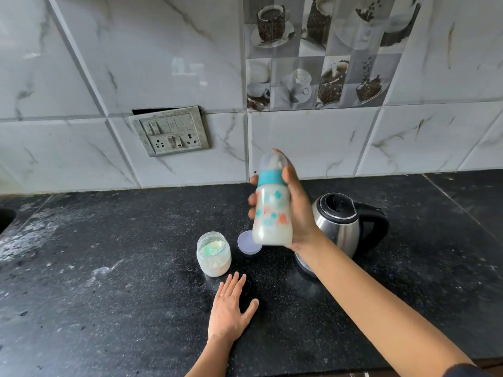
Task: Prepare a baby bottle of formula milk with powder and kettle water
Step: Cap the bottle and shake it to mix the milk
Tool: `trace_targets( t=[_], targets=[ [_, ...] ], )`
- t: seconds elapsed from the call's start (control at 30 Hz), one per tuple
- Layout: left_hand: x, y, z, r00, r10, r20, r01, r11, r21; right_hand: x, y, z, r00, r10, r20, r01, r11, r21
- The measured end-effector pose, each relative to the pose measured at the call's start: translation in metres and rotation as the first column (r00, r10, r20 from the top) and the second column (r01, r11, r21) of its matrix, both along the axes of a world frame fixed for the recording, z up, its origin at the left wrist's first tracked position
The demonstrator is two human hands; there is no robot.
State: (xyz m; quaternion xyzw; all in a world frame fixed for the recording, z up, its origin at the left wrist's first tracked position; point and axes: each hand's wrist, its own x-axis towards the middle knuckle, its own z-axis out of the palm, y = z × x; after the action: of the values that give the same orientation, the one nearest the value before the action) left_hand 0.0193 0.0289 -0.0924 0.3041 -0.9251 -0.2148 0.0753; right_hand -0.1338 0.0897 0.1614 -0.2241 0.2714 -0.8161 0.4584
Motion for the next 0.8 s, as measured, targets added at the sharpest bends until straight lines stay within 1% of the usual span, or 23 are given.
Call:
trace_targets(
  t=[0.03, 0.07, 0.13, 0.17, 0.2, 0.3, 0.33, 0.37, 0.43, 0.47, 0.5, 0.57, 0.6, 0.63, 0.73, 0.77, 0.8],
  targets=[
    [0.000, 0.000, 0.000, 1.000, -0.001, 0.002, 0.001, 1.000, -0.002, 0.002, 0.001, 0.001, 0.999, -0.018, -0.035, 0.018, 1.000, -0.004],
    [-0.001, -0.001, 0.001, 1.000, -0.003, 0.001, 0.003, 1.000, -0.004, 0.001, 0.001, 0.003, 0.999, -0.028, -0.018, 0.027, 1.000, -0.009],
    [-0.001, -0.001, 0.001, 1.000, -0.008, 0.001, 0.008, 1.000, -0.009, -0.004, 0.000, 0.012, 0.988, -0.042, 0.150, 0.048, 0.998, -0.035],
    [-0.001, 0.000, 0.001, 1.000, -0.007, 0.002, 0.007, 1.000, -0.009, -0.006, 0.000, 0.015, 0.978, -0.042, 0.207, 0.052, 0.998, -0.044],
    [-0.001, 0.000, 0.001, 1.000, -0.005, 0.000, 0.005, 1.000, -0.008, -0.007, 0.001, 0.014, 0.977, -0.033, 0.210, 0.042, 0.998, -0.038],
    [0.000, 0.000, 0.001, 1.000, -0.004, -0.005, 0.004, 1.000, 0.003, 0.001, 0.005, 0.004, 0.999, -0.032, 0.029, 0.031, 0.999, 0.024],
    [0.000, -0.001, 0.001, 1.000, -0.004, -0.008, 0.004, 1.000, 0.002, 0.001, 0.005, 0.005, 0.999, -0.044, 0.015, 0.043, 0.998, 0.035],
    [0.000, -0.001, 0.001, 1.000, -0.005, -0.007, 0.005, 1.000, -0.001, -0.002, 0.004, 0.007, 0.997, -0.039, 0.060, 0.038, 0.999, 0.021],
    [-0.001, 0.000, 0.000, 1.000, -0.009, 0.002, 0.009, 1.000, -0.003, -0.007, 0.004, 0.012, 0.972, -0.049, 0.231, 0.056, 0.998, -0.023],
    [-0.001, 0.000, 0.000, 1.000, -0.006, 0.001, 0.006, 1.000, -0.002, -0.007, 0.004, 0.012, 0.963, -0.042, 0.266, 0.051, 0.998, -0.025],
    [0.000, 0.000, -0.001, 1.000, -0.003, 0.000, 0.003, 1.000, 0.001, -0.005, 0.004, 0.010, 0.971, -0.027, 0.238, 0.029, 1.000, -0.005],
    [0.000, 0.000, -0.001, 1.000, -0.003, 0.004, 0.003, 1.000, 0.003, 0.004, 0.005, 0.004, 0.995, -0.009, 0.103, 0.004, 0.999, 0.052],
    [0.000, -0.001, -0.001, 1.000, -0.003, 0.006, 0.003, 1.000, 0.001, 0.007, 0.006, 0.004, 0.998, -0.020, 0.064, 0.015, 0.998, 0.068],
    [-0.001, -0.001, -0.001, 1.000, -0.004, 0.007, 0.004, 1.000, -0.003, 0.007, 0.005, 0.007, 0.997, -0.027, 0.075, 0.022, 0.998, 0.066],
    [-0.002, 0.000, -0.002, 1.000, -0.007, 0.007, 0.007, 1.000, -0.001, -0.006, 0.001, 0.015, 0.946, -0.060, 0.320, 0.071, 0.997, -0.023],
    [-0.001, 0.000, -0.002, 1.000, -0.005, 0.002, 0.005, 1.000, 0.002, -0.007, 0.002, 0.014, 0.940, -0.044, 0.337, 0.057, 0.998, -0.028],
    [-0.001, 0.000, -0.002, 1.000, -0.001, -0.004, 0.001, 1.000, 0.006, -0.006, 0.003, 0.012, 0.954, -0.014, 0.298, 0.016, 1.000, -0.002]
  ],
)
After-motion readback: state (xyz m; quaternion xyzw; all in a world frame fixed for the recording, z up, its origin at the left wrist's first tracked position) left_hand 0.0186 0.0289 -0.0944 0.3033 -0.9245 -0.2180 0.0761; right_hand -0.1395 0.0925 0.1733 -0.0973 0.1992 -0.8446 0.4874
